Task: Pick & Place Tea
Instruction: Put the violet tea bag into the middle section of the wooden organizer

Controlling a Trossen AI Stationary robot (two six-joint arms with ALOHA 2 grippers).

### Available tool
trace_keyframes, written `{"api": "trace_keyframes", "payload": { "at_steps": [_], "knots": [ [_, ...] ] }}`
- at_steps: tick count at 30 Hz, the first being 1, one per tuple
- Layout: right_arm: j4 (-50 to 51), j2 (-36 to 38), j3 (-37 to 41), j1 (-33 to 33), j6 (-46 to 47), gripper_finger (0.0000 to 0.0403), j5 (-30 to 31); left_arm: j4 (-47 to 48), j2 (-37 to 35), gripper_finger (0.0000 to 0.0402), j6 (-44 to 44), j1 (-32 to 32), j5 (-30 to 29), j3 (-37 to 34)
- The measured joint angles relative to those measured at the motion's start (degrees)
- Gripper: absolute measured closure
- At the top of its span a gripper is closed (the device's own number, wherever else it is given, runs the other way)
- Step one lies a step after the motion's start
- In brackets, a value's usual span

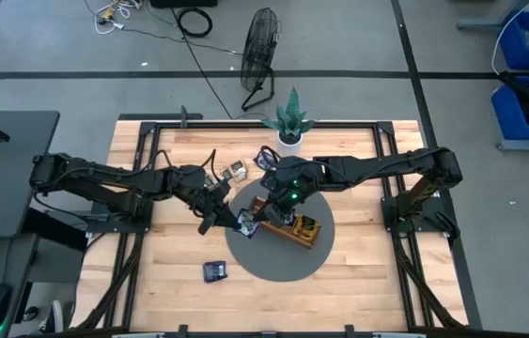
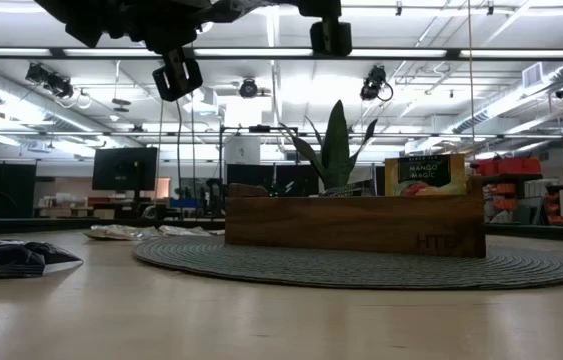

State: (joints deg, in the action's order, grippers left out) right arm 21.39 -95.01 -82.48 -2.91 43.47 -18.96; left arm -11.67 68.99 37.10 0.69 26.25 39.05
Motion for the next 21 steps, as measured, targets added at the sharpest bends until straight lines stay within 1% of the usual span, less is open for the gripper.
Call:
{"api": "trace_keyframes", "payload": {
  "at_steps": [5,10,16,21],
  "knots": [
    [-0.8,-0.3,0.0,-0.2,-0.7,0.0324,0.0,-0.3,0.0,0.0399,0.0,0.1,0.3,0.0],
    [-2.1,0.0,0.0,0.0,-0.9,0.0322,3.1,0.2,0.0,0.0399,0.1,0.9,3.5,0.0],
    [-2.9,0.1,0.0,0.5,-0.4,0.0298,3.5,0.5,0.0,0.0399,0.2,1.2,3.9,0.0],
    [-3.2,0.1,0.0,0.1,0.3,0.0274,1.6,0.5,0.0,0.0399,0.1,1.0,3.4,0.0]
  ]
}}
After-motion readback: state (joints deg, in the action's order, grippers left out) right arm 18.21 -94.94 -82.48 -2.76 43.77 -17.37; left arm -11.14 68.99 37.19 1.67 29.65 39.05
